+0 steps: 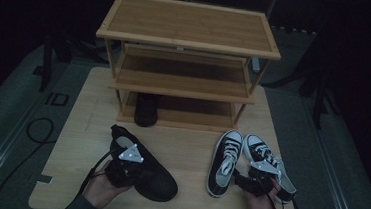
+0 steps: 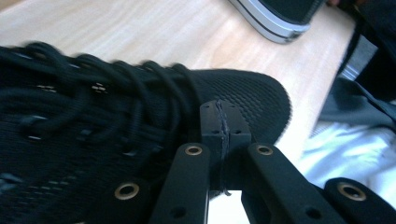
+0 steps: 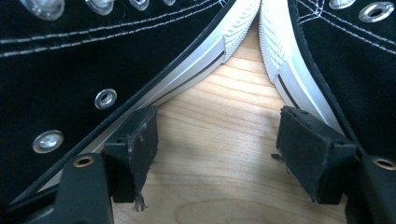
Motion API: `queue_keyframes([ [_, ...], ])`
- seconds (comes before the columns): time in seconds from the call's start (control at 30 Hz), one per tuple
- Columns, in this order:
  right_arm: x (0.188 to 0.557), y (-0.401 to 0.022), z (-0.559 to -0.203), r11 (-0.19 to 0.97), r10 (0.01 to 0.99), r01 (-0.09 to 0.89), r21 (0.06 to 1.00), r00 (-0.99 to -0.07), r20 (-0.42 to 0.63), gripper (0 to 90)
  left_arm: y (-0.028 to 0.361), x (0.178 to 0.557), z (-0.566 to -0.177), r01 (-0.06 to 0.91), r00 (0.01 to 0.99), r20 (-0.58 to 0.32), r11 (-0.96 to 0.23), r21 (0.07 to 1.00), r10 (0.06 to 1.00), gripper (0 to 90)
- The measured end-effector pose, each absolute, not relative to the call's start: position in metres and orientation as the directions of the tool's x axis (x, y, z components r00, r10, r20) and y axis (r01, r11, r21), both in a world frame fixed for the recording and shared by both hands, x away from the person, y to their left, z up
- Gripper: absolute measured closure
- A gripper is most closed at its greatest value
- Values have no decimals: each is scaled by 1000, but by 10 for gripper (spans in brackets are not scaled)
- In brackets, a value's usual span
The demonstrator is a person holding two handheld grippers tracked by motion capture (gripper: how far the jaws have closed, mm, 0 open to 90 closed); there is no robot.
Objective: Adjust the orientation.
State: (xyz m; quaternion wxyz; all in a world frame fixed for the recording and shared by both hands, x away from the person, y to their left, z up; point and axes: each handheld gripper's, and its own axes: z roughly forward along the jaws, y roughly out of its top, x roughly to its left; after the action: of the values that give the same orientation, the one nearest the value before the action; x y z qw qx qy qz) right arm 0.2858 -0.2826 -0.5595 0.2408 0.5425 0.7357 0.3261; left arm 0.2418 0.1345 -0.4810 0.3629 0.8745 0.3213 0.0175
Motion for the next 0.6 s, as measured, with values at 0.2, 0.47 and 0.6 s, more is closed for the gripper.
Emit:
queue_keyframes([
  [0.2,286,-283,-559,199,955,641,741,-295,0,289,131,235,-487,550,800,-202,-556,624,564,900],
  [0.47,286,-283,-559,199,955,641,741,-295,-1,289,122,231,-502,558,805,-221,-574,600,551,900],
  [0.6,286,-283,-559,199,955,641,741,-295,-1,289,116,234,-503,549,808,-212,-571,610,549,900],
])
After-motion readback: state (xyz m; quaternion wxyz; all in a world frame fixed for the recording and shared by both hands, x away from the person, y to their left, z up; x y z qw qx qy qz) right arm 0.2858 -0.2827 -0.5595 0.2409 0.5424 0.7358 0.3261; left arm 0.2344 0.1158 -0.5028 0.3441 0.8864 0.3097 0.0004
